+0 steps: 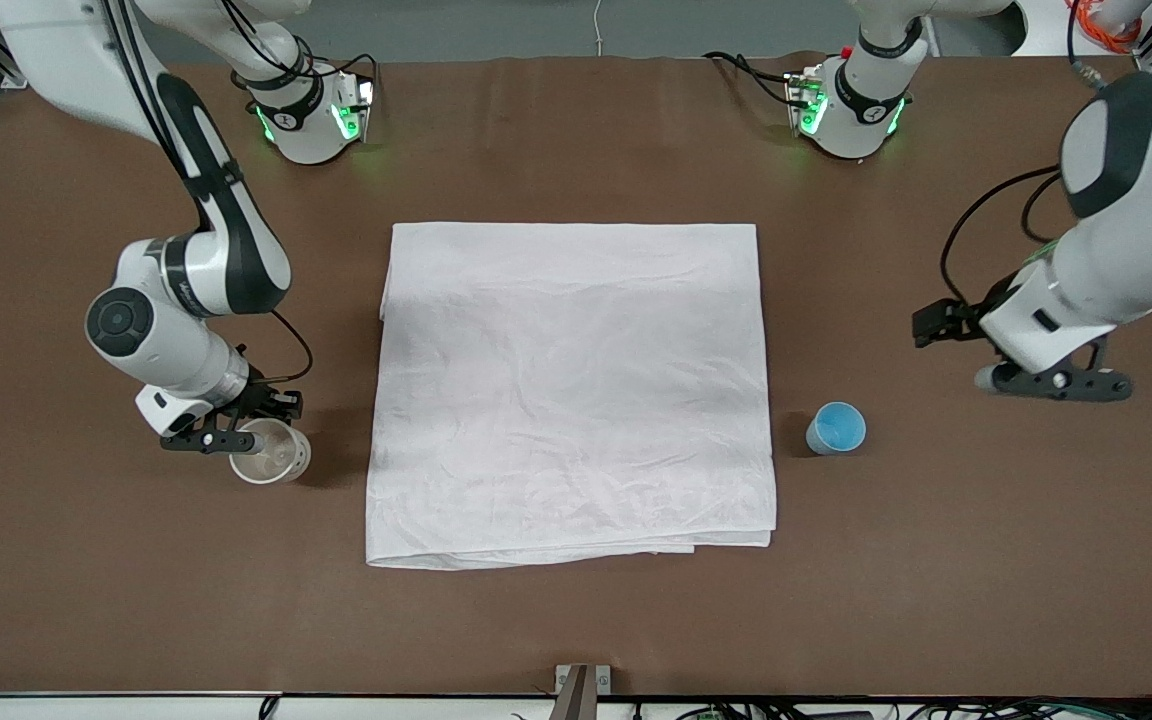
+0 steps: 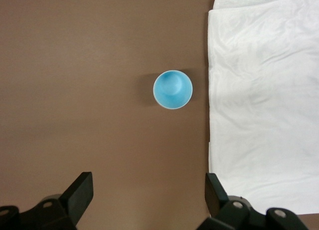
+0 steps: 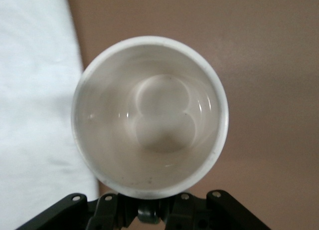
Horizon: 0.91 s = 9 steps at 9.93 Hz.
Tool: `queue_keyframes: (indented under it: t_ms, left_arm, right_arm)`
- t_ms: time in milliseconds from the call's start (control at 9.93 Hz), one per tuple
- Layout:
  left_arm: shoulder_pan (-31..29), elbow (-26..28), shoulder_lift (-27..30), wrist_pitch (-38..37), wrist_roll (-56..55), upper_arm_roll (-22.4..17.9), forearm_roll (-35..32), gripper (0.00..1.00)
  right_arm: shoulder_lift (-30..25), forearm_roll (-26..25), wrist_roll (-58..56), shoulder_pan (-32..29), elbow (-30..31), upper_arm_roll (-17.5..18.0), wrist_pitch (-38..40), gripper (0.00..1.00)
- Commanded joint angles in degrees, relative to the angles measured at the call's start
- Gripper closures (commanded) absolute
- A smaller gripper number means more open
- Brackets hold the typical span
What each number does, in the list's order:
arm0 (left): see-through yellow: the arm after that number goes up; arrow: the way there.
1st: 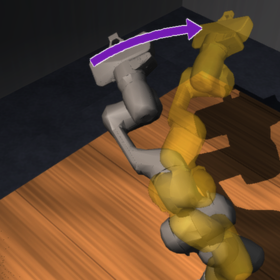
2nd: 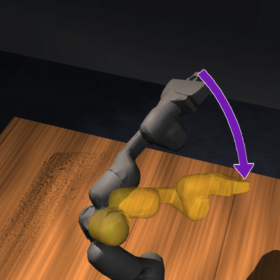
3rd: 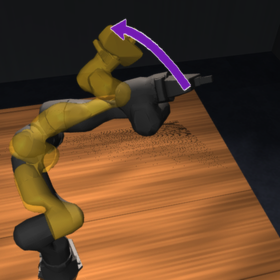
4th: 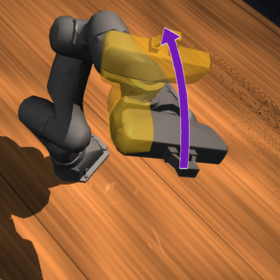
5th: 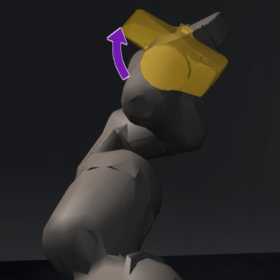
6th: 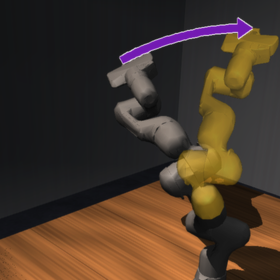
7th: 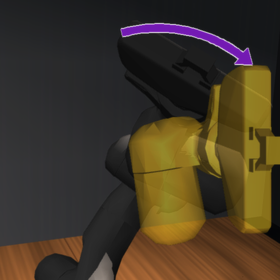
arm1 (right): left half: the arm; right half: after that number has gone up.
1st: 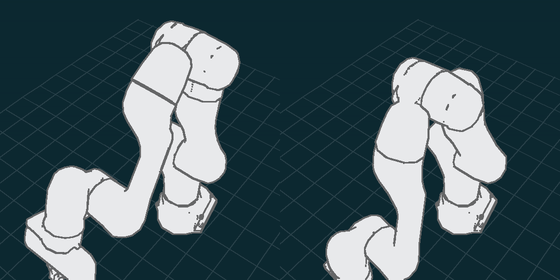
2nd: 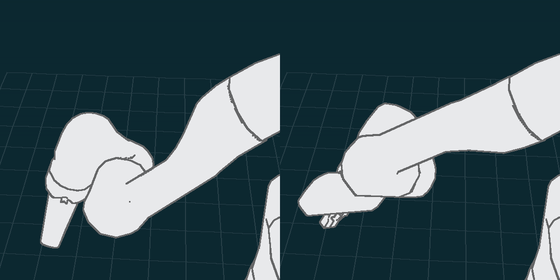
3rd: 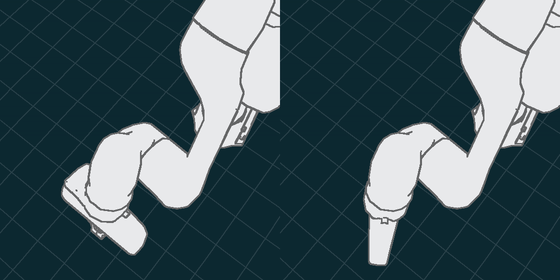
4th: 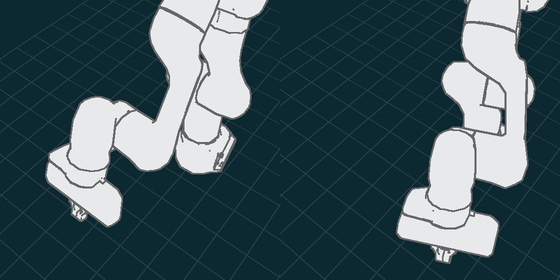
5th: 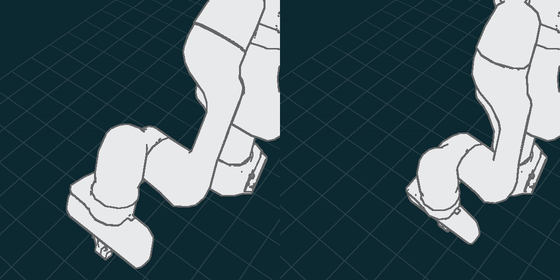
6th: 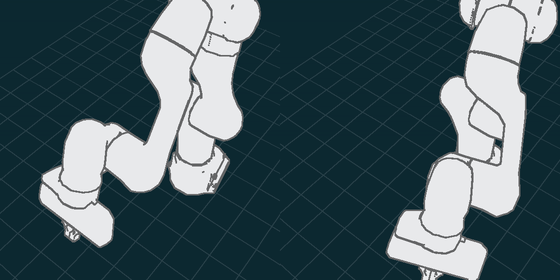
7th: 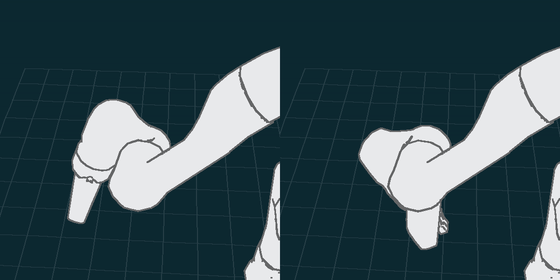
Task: Place blue cup into white mug on cloth
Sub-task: 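Carry the mug onto the cloth while the left gripper reaches the blue cup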
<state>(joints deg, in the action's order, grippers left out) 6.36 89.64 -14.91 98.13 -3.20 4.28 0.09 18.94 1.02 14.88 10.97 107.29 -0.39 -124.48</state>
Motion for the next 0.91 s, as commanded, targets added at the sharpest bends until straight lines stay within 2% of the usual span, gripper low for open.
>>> queue_keyframes:
  t_ms: [0,201,403,504,806]
  left_arm:
    - [1.7,-2.0,-6.8,4.8,-0.4,0.3,-0.1,0.01]
    - [2.9,-0.7,-10.7,9.6,-0.8,0.3,-0.3,0.01]
    - [3.1,3.7,-11.8,15.3,-1.3,0.3,0.2,0.01]
    - [3.9,5.7,-12.5,18.5,-2.8,0.3,0.2,0.01]
    - [4.8,6.4,-16.5,23.8,-4.3,0.3,0.2,0.01]
  right_arm:
    - [-0.5,0.9,15.4,11.3,-6.3,0.0,6.4,0.99]
    - [0.0,4.8,22.3,22.5,-6.6,-0.1,2.5,0.98]
    - [3.2,5.7,29.1,30.2,-6.9,-0.1,-6.9,0.98]
    - [6.3,5.7,30.2,32.9,-8.4,-0.1,-9.4,0.98]
    - [16.0,4.8,31.5,36.1,-14.7,-0.4,-10.2,0.96]
